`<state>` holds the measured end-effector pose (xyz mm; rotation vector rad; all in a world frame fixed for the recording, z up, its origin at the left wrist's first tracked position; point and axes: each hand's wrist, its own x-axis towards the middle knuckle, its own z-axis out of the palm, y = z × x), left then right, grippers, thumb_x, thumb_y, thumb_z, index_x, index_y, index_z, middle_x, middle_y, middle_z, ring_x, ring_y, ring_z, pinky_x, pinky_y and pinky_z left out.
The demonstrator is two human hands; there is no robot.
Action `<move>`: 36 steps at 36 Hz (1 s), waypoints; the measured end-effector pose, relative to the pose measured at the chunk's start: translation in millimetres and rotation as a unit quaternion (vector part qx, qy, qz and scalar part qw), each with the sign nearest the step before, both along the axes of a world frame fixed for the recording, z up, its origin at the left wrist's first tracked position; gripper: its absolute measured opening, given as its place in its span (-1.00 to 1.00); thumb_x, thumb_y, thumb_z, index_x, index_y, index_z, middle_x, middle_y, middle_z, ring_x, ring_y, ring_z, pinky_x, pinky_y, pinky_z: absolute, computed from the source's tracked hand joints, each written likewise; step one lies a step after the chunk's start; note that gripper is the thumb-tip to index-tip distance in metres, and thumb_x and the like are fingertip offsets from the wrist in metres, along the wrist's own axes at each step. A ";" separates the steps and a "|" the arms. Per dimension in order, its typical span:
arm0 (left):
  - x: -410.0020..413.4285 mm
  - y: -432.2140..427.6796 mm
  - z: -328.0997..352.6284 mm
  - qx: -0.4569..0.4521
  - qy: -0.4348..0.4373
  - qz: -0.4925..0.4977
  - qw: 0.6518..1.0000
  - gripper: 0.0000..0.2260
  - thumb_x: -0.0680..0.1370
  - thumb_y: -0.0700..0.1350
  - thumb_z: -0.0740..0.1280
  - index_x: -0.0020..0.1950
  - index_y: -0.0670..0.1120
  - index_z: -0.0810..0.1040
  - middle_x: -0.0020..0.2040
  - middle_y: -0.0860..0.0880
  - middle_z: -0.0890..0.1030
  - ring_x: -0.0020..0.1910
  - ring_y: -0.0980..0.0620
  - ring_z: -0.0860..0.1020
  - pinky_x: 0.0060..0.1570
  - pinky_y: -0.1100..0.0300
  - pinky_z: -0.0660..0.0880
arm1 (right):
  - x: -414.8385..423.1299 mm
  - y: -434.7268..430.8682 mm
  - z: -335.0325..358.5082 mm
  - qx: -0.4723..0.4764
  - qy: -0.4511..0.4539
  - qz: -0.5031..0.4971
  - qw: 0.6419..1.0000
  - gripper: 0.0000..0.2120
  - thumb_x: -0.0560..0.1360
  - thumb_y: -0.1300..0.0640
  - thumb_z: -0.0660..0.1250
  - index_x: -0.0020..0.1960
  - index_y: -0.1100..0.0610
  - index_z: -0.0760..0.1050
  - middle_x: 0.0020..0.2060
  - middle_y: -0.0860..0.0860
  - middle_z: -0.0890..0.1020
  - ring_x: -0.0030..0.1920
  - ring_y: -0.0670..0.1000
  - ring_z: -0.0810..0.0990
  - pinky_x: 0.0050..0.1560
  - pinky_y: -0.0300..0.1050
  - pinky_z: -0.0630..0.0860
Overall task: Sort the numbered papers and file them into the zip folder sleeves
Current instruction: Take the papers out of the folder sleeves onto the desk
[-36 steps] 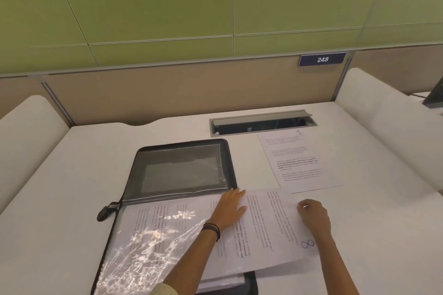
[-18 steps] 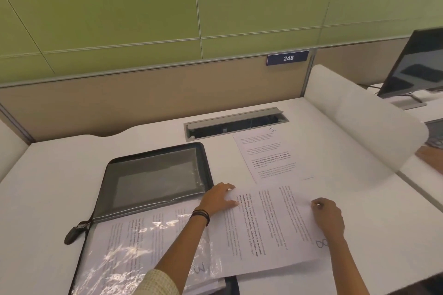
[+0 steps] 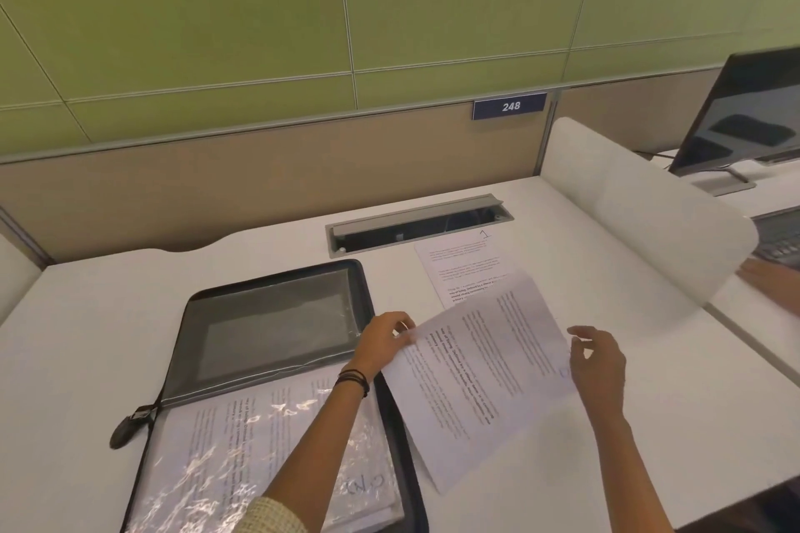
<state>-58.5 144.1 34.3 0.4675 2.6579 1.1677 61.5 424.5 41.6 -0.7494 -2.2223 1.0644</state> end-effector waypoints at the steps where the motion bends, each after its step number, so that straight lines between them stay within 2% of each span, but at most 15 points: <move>1: -0.1 -2.5 -0.1 0.011 -0.007 0.012 1.000 -0.95 0.51 -0.15 0.39 -0.10 -0.06 0.53 -0.10 0.03 0.57 -0.10 0.10 0.53 -0.15 0.29 0.42 | 0.5 -3.9 1.0 -0.017 0.017 0.010 1.000 -0.82 0.51 0.40 0.21 0.00 0.27 0.56 -0.07 0.13 0.55 -0.20 -0.31 0.57 -0.23 -0.44 0.38; 3: 0.4 -7.2 0.3 0.030 -0.023 0.042 0.998 -0.96 0.53 -0.17 0.36 -0.08 -0.07 0.51 -0.11 0.01 0.56 -0.13 0.08 0.53 -0.23 0.32 0.43 | -0.3 -9.5 -0.5 -0.032 0.033 0.033 0.998 -0.78 0.50 0.43 0.20 0.00 0.24 0.57 -0.09 0.10 0.56 -0.23 -0.44 0.50 -0.23 -0.55 0.37; 6: 3.4 -13.2 0.0 0.090 -0.056 0.096 0.990 -0.98 0.56 -0.21 0.30 -0.04 -0.11 0.48 -0.14 -0.03 0.55 -0.15 0.02 0.55 -0.26 0.33 0.46 | -3.5 -18.9 -1.9 -0.058 0.019 0.084 0.995 -0.74 0.49 0.43 0.20 -0.02 0.15 0.57 -0.10 0.05 0.63 -0.16 -0.31 0.54 -0.20 -0.53 0.41; 9: 9.2 -18.7 -2.7 0.153 -0.079 0.149 0.974 -0.96 0.58 -0.24 0.25 0.01 -0.14 0.46 -0.10 -0.05 0.56 -0.20 0.11 0.54 -0.31 0.38 0.43 | -5.1 -33.6 2.7 -0.096 -0.001 0.163 0.982 -0.77 0.52 0.39 0.21 -0.05 0.12 0.57 -0.24 -0.05 0.66 -0.25 -0.17 0.61 -0.29 -0.47 0.45; 12: 14.2 -24.1 -8.5 0.223 -0.118 0.191 0.949 -0.90 0.59 -0.24 0.25 0.09 -0.13 0.44 0.00 -0.06 0.55 -0.15 0.11 0.54 -0.27 0.34 0.46 | -6.8 -49.7 7.2 -0.122 -0.036 0.238 0.963 -0.81 0.53 0.34 0.24 -0.07 0.13 0.58 -0.26 -0.04 0.66 -0.34 -0.15 0.60 -0.36 -0.42 0.42; 14: 16.8 -26.8 -12.6 0.264 -0.146 0.207 0.931 -0.86 0.58 -0.24 0.27 0.13 -0.14 0.43 0.06 -0.08 0.56 -0.10 0.06 0.56 -0.22 0.31 0.51 | -6.5 -60.2 10.2 -0.160 -0.069 0.278 0.945 -0.83 0.54 0.31 0.24 -0.08 0.13 0.59 -0.26 0.00 0.67 -0.32 -0.12 0.61 -0.37 -0.37 0.43; 17: 21.8 -28.7 -15.4 0.314 -0.178 0.223 0.906 -0.82 0.57 -0.27 0.28 0.16 -0.15 0.42 0.10 -0.09 0.55 0.02 -0.03 0.55 -0.02 0.16 0.55 | -2.0 -74.4 15.4 -0.209 -0.132 0.327 0.912 -0.83 0.57 0.20 0.24 -0.09 0.12 0.61 -0.24 0.02 0.69 -0.24 -0.03 0.66 -0.32 -0.30 0.46; 20: 27.2 -28.1 -16.5 0.337 -0.195 0.219 0.895 -0.75 0.56 -0.28 0.29 0.23 -0.16 0.40 0.14 -0.09 0.55 0.09 -0.04 0.54 0.11 0.05 0.53 | 2.1 -84.6 18.6 -0.228 -0.212 0.354 0.882 -0.74 0.59 0.06 0.21 -0.08 0.17 0.61 -0.24 0.03 0.70 -0.24 -0.01 0.67 -0.30 -0.30 0.47; 23: 31.7 -25.8 -18.3 0.346 -0.194 0.212 0.893 -0.74 0.55 -0.30 0.29 0.21 -0.12 0.39 0.17 -0.09 0.55 0.09 -0.03 0.54 0.12 0.04 0.53 | 3.5 -94.0 19.5 -0.253 -0.260 0.342 0.867 -0.64 0.57 -0.09 0.20 -0.02 0.19 0.58 -0.23 0.06 0.71 -0.25 0.01 0.68 -0.27 -0.25 0.53; 27: 37.1 -17.7 -19.5 0.345 -0.196 0.206 0.895 -0.68 0.55 -0.28 0.31 0.26 -0.09 0.36 0.20 -0.11 0.54 0.13 -0.04 0.54 0.02 0.11 0.57 | 3.3 -104.6 17.1 -0.312 -0.214 0.277 0.883 -0.68 0.51 -0.14 0.27 0.00 0.11 0.56 -0.20 0.05 0.71 -0.22 0.07 0.69 -0.26 -0.13 0.61; 30: 40.8 -9.0 -19.6 0.350 -0.196 0.202 0.894 -0.67 0.54 -0.27 0.32 0.27 -0.09 0.35 0.20 -0.11 0.54 0.16 -0.06 0.54 -0.03 0.14 0.59 | 2.2 -109.1 12.7 -0.361 -0.161 0.209 0.894 -0.72 0.50 -0.07 0.32 -0.03 0.16 0.56 -0.18 0.09 0.70 -0.23 0.10 0.69 -0.29 -0.09 0.61; 34: 44.6 -0.9 -21.0 0.343 -0.195 0.180 0.901 -0.64 0.55 -0.25 0.32 0.31 -0.10 0.34 0.23 -0.11 0.53 0.17 -0.05 0.53 -0.13 0.25 0.58 | -0.8 -112.4 5.0 -0.411 -0.105 0.135 0.895 -0.85 0.52 0.15 0.35 -0.13 0.24 0.51 -0.19 0.16 0.67 -0.24 0.18 0.68 -0.35 -0.09 0.59; 36: 45.8 1.3 -20.4 0.333 -0.197 0.164 0.908 -0.63 0.55 -0.25 0.32 0.33 -0.09 0.33 0.23 -0.09 0.51 0.17 -0.03 0.51 -0.16 0.29 0.56 | -2.1 -112.1 1.8 -0.423 -0.090 0.103 0.896 -0.86 0.51 0.24 0.34 -0.21 0.23 0.45 -0.23 0.18 0.63 -0.26 0.19 0.67 -0.38 -0.10 0.58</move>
